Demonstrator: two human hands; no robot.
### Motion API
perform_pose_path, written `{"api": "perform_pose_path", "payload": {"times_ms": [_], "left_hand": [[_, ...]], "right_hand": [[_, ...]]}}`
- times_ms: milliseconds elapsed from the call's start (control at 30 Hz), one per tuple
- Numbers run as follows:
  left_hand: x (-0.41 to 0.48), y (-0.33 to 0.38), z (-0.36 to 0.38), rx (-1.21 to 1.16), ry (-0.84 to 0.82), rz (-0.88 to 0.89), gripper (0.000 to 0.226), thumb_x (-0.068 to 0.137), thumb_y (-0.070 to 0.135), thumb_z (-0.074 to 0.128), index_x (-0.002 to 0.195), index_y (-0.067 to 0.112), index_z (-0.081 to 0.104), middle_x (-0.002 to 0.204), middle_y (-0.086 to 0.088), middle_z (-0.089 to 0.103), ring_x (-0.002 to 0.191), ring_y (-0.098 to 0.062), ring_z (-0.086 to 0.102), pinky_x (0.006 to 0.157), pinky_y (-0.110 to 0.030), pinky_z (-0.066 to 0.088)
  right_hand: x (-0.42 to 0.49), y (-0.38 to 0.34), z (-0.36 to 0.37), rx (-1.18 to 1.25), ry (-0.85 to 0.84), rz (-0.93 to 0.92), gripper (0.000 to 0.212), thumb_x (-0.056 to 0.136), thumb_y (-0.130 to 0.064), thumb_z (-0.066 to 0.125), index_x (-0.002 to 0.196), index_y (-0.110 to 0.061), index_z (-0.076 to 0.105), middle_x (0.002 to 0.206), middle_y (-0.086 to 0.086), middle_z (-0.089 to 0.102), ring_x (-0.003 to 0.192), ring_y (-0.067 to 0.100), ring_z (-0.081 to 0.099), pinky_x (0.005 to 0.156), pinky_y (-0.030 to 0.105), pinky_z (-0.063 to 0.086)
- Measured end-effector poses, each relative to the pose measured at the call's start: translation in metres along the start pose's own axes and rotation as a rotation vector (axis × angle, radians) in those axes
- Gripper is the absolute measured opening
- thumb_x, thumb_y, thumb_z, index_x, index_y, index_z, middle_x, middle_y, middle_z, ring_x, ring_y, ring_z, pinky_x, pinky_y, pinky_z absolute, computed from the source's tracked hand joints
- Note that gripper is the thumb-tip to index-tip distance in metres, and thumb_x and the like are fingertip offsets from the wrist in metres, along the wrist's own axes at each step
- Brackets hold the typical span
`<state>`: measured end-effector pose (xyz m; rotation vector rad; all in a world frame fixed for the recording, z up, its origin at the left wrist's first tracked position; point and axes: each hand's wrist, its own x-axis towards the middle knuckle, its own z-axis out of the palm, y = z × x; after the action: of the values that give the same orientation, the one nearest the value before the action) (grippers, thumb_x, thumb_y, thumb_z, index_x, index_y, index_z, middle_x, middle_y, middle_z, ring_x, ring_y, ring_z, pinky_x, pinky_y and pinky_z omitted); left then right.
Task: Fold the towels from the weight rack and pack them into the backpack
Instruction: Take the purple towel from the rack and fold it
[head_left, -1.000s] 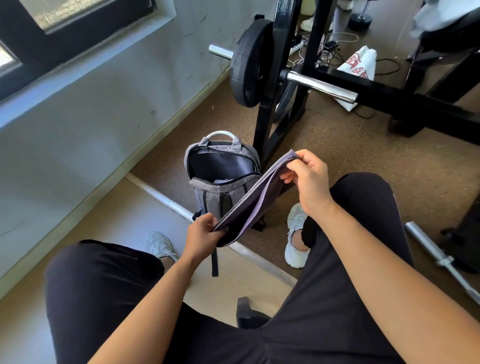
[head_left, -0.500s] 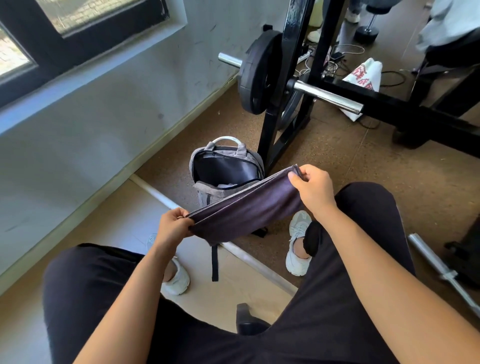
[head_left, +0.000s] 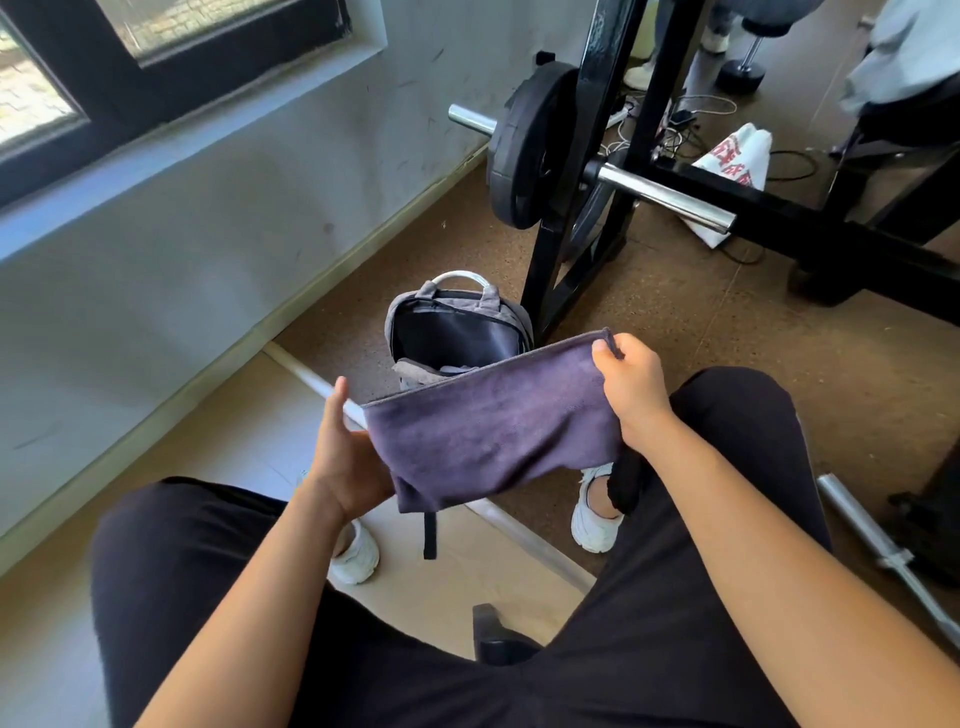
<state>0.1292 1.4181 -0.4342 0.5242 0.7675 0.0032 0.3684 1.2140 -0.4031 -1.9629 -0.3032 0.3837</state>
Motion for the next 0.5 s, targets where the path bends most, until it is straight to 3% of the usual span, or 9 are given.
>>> {"api": "perform_pose_path", "payload": {"times_ms": [67,133,200,233,300,333,400,500], "left_hand": [[0.006,-0.012,-0.001,0.131,-0.03,-0.073,0.103,0.076,0.089,0.049,0.132,0.004,0.065,0.136,-0.022,0.064,0.127,-0.039,0.058,0.107,-0.054,0.043],[0.012,-0.022,0.001,0.366,0.008,-0.083,0.092,0.06,0.071,0.083,0.123,0.005,0.07,0.125,-0.019,0.065,0.111,-0.032,0.064,0.099,-0.047,0.051],[0.019,-0.029,-0.001,0.517,0.089,-0.04,0.072,0.047,0.045,0.099,0.104,0.007,0.073,0.105,-0.016,0.066,0.088,-0.023,0.067,0.08,-0.034,0.059],[0.02,-0.031,0.001,0.532,0.128,-0.009,0.057,0.056,0.038,0.096,0.098,0.008,0.073,0.099,-0.013,0.068,0.082,-0.021,0.068,0.073,-0.031,0.059],[0.021,-0.028,0.006,0.448,0.178,0.114,0.031,0.085,0.033,0.077,0.104,0.01,0.071,0.103,-0.01,0.076,0.091,-0.021,0.072,0.079,-0.036,0.06],[0.022,-0.025,0.006,0.365,0.202,0.188,0.026,0.094,0.033,0.068,0.11,0.013,0.07,0.106,-0.007,0.078,0.098,-0.021,0.073,0.085,-0.039,0.058],[0.023,-0.021,0.008,0.287,0.268,0.348,0.022,0.102,0.033,0.059,0.11,0.016,0.07,0.103,-0.003,0.079,0.095,-0.018,0.073,0.08,-0.033,0.059],[0.026,-0.029,0.008,0.553,0.464,0.541,0.024,0.105,0.028,0.056,0.095,0.011,0.069,0.089,0.001,0.069,0.083,-0.012,0.06,0.067,-0.02,0.05]], "right_hand": [[0.003,0.004,-0.001,-0.01,0.009,0.074,0.032,0.101,-0.023,0.05,0.085,0.005,0.053,0.078,0.012,0.051,0.072,0.021,0.044,0.062,0.033,0.034],[0.006,0.005,-0.002,-0.023,0.025,0.108,0.032,0.102,-0.022,0.051,0.084,0.005,0.054,0.077,0.011,0.05,0.072,0.019,0.043,0.059,0.032,0.034],[0.009,0.008,-0.003,-0.021,0.035,0.125,0.034,0.101,-0.023,0.051,0.088,0.008,0.055,0.079,0.013,0.052,0.073,0.02,0.044,0.06,0.032,0.035],[0.01,0.008,-0.004,-0.026,0.032,0.129,0.034,0.101,-0.023,0.051,0.089,0.009,0.055,0.08,0.014,0.053,0.074,0.02,0.045,0.061,0.032,0.036],[0.01,0.009,-0.006,-0.032,0.026,0.132,0.034,0.102,-0.025,0.051,0.092,0.007,0.057,0.083,0.015,0.056,0.075,0.021,0.048,0.062,0.032,0.037],[0.01,0.009,-0.006,-0.033,0.02,0.131,0.034,0.102,-0.025,0.05,0.093,0.006,0.058,0.084,0.014,0.057,0.076,0.021,0.049,0.062,0.031,0.038],[0.009,0.009,-0.005,-0.05,-0.002,0.114,0.031,0.103,-0.026,0.05,0.096,0.002,0.06,0.088,0.013,0.061,0.079,0.021,0.055,0.064,0.03,0.041],[0.007,0.011,-0.002,-0.2,-0.021,0.045,0.027,0.103,-0.026,0.049,0.091,-0.005,0.06,0.086,0.008,0.064,0.081,0.02,0.061,0.06,0.027,0.044]]}}
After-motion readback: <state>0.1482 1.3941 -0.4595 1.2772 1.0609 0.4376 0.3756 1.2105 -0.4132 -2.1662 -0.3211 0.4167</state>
